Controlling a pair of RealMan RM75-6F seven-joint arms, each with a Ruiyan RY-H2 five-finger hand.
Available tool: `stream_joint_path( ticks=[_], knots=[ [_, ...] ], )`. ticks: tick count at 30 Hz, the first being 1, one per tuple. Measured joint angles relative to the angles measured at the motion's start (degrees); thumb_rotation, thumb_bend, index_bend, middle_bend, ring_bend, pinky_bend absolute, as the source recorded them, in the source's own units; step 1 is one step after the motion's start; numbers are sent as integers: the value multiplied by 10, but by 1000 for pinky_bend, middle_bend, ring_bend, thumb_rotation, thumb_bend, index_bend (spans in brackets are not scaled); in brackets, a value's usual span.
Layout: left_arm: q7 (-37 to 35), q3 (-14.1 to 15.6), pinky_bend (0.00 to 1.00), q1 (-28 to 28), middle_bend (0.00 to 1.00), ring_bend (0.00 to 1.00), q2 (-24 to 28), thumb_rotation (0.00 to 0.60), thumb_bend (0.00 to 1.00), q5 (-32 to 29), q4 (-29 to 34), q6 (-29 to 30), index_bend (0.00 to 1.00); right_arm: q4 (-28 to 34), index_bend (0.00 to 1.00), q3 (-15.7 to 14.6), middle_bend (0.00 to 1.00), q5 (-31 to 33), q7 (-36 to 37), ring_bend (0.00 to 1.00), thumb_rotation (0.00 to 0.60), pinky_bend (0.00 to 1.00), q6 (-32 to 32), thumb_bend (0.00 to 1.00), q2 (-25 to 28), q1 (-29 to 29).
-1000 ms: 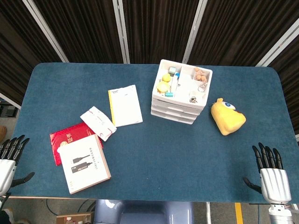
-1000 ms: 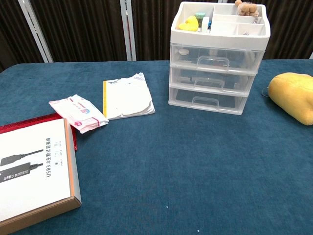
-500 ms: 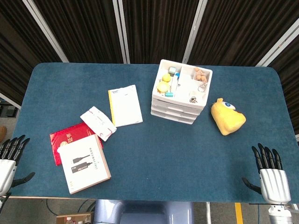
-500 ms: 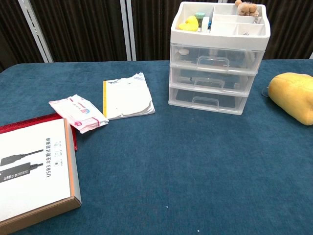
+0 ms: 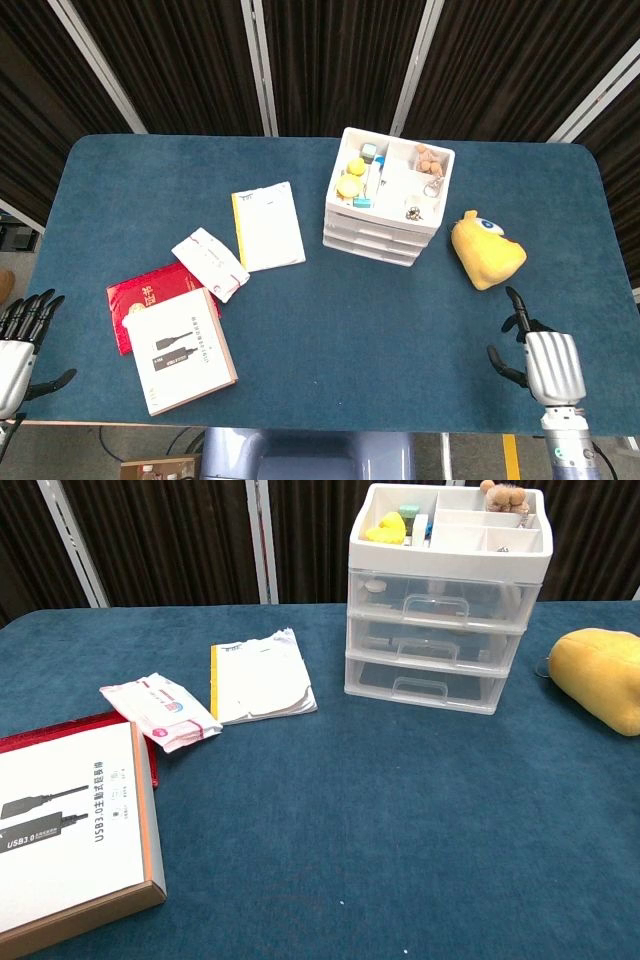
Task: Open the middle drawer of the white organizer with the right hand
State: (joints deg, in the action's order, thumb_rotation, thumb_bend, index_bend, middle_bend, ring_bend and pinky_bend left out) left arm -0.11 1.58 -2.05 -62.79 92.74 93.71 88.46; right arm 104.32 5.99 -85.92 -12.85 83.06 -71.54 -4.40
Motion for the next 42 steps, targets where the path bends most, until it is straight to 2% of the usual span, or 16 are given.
stream_joint_path(
  ticks=[4, 7, 14, 21, 30, 34, 37, 42],
  knots=[
    [-7, 0, 1, -1, 0, 0, 2, 600, 22, -2, 2, -2, 0, 31, 0, 18, 773, 43, -31, 799, 600, 874, -48, 727, -18, -36],
    [-17, 1, 0, -1, 0, 0, 6, 600, 21, -3, 5, -5, 0, 41, 0, 31, 788, 76, -61, 811, 600, 878, -73, 796, -47, -61],
    [-38, 2, 1, -3, 0, 0, 14, 600, 22, -4, 9, -7, 0, 49, 0, 68, 789, 190, -95, 813, 600, 878, -127, 807, -127, -119],
    [-50, -2, 1, -6, 0, 0, 21, 600, 22, -7, 9, -8, 0, 24, 0, 116, 789, 312, -94, 813, 600, 878, -171, 806, -205, -179],
    [-52, -6, 0, -6, 0, 0, 19, 600, 21, -3, -1, 0, 0, -41, 0, 177, 789, 444, -41, 812, 600, 878, -221, 804, -287, -246],
    [-58, -6, 0, -8, 0, 0, 20, 600, 21, -8, 1, -7, 0, -82, 0, 219, 789, 495, 11, 812, 600, 878, -244, 805, -318, -271],
    [-59, -6, 0, -9, 0, 0, 21, 600, 21, -9, 2, -9, 0, -105, 0, 247, 789, 519, 47, 812, 600, 878, -258, 805, -334, -287],
    [-63, -6, 0, -11, 0, 0, 23, 600, 21, -14, 4, -15, 0, -126, 0, 269, 789, 529, 90, 812, 600, 877, -265, 806, -351, -299]
  ],
)
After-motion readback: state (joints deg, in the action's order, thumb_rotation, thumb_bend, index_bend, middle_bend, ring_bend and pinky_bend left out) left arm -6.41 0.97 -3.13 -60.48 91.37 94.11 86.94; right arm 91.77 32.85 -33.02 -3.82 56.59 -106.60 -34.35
